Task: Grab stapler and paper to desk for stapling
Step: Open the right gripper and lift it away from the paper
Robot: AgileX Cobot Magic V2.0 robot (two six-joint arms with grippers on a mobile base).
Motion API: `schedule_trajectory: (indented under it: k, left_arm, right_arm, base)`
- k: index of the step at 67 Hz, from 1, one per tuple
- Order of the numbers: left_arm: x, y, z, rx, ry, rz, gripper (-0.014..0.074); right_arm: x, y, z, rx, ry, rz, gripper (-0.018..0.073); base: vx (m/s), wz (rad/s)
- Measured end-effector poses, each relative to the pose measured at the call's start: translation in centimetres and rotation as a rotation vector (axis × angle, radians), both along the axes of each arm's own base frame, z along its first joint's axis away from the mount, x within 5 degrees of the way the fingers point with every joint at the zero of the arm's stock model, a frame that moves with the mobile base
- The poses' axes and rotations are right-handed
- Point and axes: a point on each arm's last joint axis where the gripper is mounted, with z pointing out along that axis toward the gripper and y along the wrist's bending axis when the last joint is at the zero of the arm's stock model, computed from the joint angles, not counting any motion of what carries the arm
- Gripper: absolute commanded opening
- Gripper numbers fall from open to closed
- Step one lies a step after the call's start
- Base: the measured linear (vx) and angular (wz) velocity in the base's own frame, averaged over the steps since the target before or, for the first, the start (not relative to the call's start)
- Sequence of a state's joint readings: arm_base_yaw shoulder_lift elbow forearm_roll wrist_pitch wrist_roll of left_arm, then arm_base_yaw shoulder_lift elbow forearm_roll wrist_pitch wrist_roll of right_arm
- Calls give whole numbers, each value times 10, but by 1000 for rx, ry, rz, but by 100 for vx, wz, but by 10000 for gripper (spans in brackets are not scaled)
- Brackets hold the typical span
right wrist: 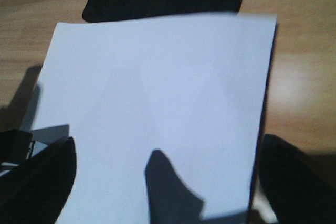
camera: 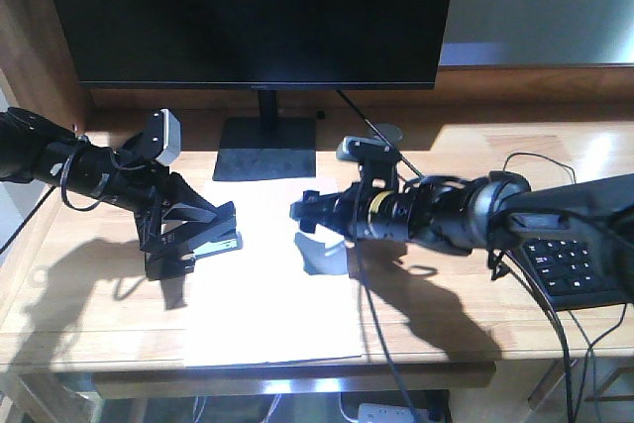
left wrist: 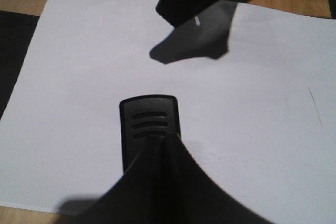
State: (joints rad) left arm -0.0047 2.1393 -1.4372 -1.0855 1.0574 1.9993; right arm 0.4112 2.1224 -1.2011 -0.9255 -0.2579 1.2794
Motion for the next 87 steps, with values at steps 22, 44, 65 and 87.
schedule_trajectory:
  k: [22, 44, 65, 87]
  left_arm:
    - [0, 0, 0, 0, 0, 0, -6]
    - [0, 0, 0, 0, 0, 0, -6]
    - [0, 0, 0, 0, 0, 0, -6]
    - [0, 0, 0, 0, 0, 0, -6]
  right_arm:
    - [-7, -21, 91, -207, -223, -23, 643]
    - [-38, -51, 181, -330, -387, -125, 582]
    - [-109, -84, 225, -355, -514, -127, 580]
    - [-193, -114, 231, -315, -674, -69, 580]
  base:
    - [0, 0]
    - [0, 0]
    - [0, 0]
    - [0, 0]
